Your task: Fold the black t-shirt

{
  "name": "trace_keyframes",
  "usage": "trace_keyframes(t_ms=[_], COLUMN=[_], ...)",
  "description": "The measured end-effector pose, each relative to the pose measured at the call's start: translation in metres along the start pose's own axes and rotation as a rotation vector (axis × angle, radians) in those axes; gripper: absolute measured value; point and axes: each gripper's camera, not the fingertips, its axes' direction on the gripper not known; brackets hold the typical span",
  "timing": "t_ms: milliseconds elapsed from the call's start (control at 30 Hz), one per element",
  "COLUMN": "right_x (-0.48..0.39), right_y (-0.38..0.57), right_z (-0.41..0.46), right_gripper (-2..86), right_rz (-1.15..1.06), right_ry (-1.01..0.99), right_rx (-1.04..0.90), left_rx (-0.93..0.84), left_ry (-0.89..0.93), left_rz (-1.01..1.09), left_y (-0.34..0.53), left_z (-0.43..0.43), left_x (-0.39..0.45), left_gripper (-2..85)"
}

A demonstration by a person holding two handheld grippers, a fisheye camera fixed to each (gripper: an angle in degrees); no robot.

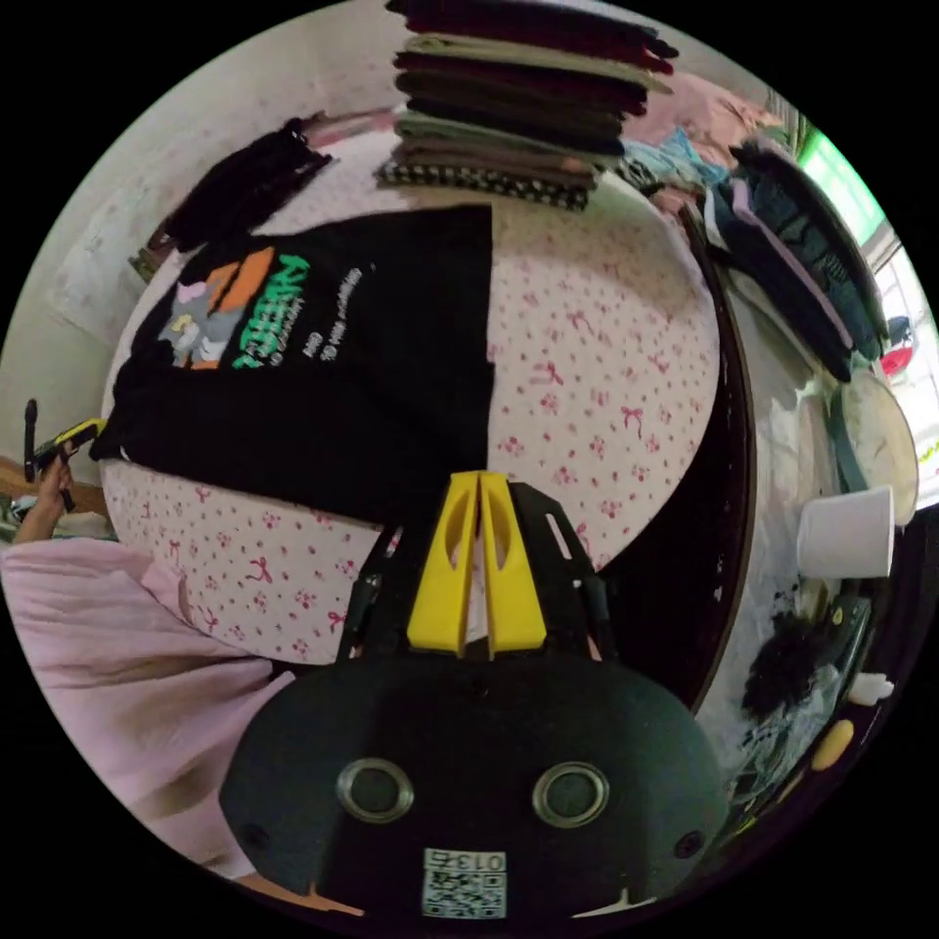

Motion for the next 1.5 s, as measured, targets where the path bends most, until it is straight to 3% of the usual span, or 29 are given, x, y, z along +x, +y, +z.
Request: trace_keyframes(t_ms=[100,233,367,667,833,967,1100,1233,1500], right_x=[-0.037,-0.121,-0.233,-0.389,-0.418,-0.417,-0.397,-0.372,-0.426], right_y=[-0.031,-0.086,-0.153,-0.228,-0.241,-0.25,-0.26,-0.267,-0.293], right_z=[-0.003,0.01,0.038,0.133,0.108,0.064,0.091,0.101,0.139], right_gripper=[0.6,1.5,4.0,4.3,2.2,2.1,2.3,1.9,7.8], right_rz=[-0.097,-0.267,-0.477,-0.669,-0.775,-0.791,-0.603,-0.475,-0.586], right_ry=[-0.114,-0.278,-0.445,-0.434,-0.319,-0.177,0.028,-0.169,-0.312], right_rx=[0.063,0.114,0.095,-0.273,-0.151,0.098,0.085,0.021,-0.097], left_rx=[-0.128,-0.035,0.064,-0.007,0.008,0.014,0.02,0.003,0.081], left_ry=[-0.021,0.025,0.039,0.042,0.112,0.179,0.198,0.243,0.172], left_rz=[0.11,0.028,0.129,0.235,0.238,0.187,0.171,0.127,0.152], left_y=[0.001,0.001,-0.006,-0.021,-0.02,-0.021,-0.021,-0.021,-0.047], left_z=[0.015,0.006,-0.008,0.015,0.017,0.018,0.019,0.019,0.003], left_x=[0.006,-0.004,0.014,0.022,0.006,-0.007,-0.014,-0.026,-0.018], left_gripper=[0.2,-0.2,-0.3,-0.3,-0.3,-0.4,-0.4,-0.3,-0.3])
